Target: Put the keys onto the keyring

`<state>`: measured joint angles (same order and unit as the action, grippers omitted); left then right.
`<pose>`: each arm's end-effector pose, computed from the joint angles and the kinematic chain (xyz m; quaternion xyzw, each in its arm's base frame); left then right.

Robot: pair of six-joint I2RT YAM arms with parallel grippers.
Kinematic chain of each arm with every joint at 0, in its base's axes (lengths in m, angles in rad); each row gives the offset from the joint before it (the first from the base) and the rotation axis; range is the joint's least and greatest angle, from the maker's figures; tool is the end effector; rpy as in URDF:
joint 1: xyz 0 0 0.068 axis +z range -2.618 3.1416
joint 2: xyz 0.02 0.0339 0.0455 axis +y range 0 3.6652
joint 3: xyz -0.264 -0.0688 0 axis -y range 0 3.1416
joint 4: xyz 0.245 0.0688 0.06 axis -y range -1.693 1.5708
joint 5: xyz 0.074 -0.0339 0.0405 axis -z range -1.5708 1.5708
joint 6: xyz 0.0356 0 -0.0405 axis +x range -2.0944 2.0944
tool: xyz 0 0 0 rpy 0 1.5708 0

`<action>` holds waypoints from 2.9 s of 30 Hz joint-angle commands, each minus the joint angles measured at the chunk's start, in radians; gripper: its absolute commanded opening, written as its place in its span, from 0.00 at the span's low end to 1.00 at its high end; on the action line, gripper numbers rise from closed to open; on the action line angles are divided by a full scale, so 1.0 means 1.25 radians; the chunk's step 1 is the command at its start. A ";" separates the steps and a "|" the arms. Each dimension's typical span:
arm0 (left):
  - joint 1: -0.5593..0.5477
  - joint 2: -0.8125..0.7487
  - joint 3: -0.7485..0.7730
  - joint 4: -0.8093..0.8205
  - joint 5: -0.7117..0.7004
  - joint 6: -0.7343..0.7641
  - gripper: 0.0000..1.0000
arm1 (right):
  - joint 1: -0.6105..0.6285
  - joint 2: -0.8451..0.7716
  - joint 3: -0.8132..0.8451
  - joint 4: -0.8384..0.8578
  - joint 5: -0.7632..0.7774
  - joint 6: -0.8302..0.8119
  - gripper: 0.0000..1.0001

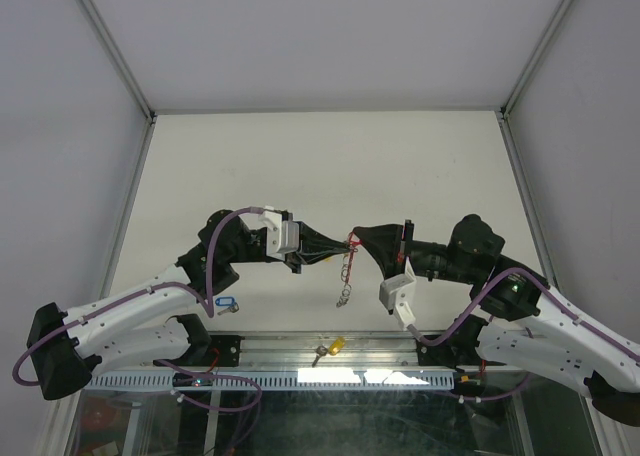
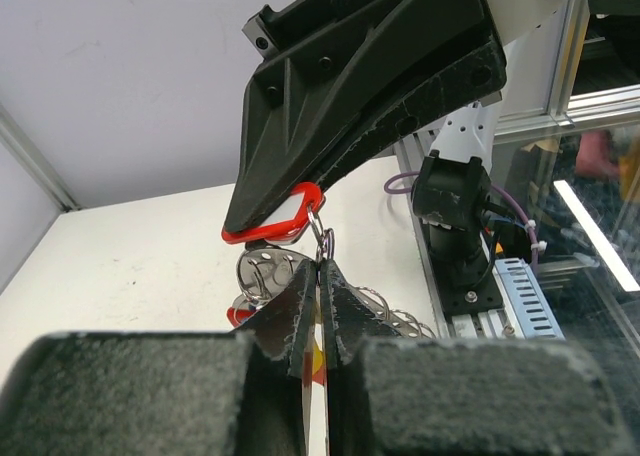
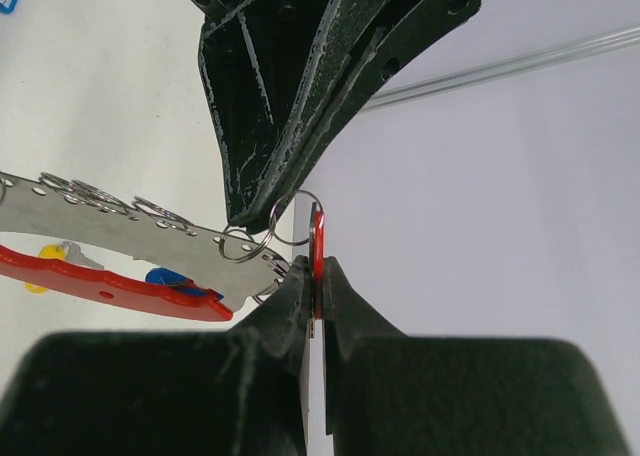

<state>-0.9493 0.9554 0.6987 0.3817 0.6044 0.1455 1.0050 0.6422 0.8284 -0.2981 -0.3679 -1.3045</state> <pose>0.1130 -0.1925 0.3378 0.5193 0.4231 -0.4612 0.5818 0.0668 0.1291 0.3640 -0.7197 0.1847 0.0371 0.6682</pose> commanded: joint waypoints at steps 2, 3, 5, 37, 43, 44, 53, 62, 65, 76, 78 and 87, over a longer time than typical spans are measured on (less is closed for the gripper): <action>0.000 -0.003 0.018 0.012 0.001 -0.002 0.00 | 0.001 -0.014 0.023 0.061 0.031 0.001 0.00; 0.000 -0.004 0.014 0.013 -0.003 -0.003 0.00 | 0.001 -0.016 0.020 0.063 0.037 0.004 0.00; 0.000 -0.005 0.001 0.017 -0.026 -0.018 0.00 | 0.002 -0.020 0.011 0.068 0.052 0.013 0.00; 0.013 0.208 -0.357 0.396 -0.149 -0.163 0.00 | -0.001 0.070 -0.366 0.326 0.124 0.221 0.00; 0.019 0.192 -0.367 0.389 -0.175 -0.155 0.00 | -0.004 0.068 -0.361 0.283 0.131 0.210 0.00; 0.020 0.189 -0.368 0.386 -0.175 -0.154 0.00 | -0.004 0.065 -0.361 0.279 0.131 0.211 0.00; 0.022 0.165 -0.378 0.399 -0.162 -0.121 0.13 | -0.005 0.046 -0.364 0.286 0.117 0.213 0.00; 0.022 0.123 -0.400 0.430 -0.200 -0.035 0.54 | -0.009 0.049 -0.365 0.298 0.092 0.206 0.00; 0.020 0.139 -0.392 0.456 -0.231 -0.025 0.60 | -0.010 0.057 -0.360 0.314 0.094 0.223 0.00; -0.101 0.210 -0.380 0.544 -0.425 0.115 0.65 | -0.010 0.064 -0.345 0.336 0.091 0.269 0.00; -0.109 0.219 -0.381 0.556 -0.434 0.118 0.64 | -0.010 0.061 -0.346 0.335 0.092 0.271 0.00; -0.134 0.248 -0.371 0.583 -0.459 0.135 0.58 | -0.010 0.059 -0.345 0.341 0.091 0.280 0.00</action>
<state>-1.1004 1.2507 0.1982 1.0355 0.0498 0.2852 0.9966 0.7277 0.3641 0.0341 -0.2401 -0.9806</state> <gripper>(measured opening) 0.589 0.026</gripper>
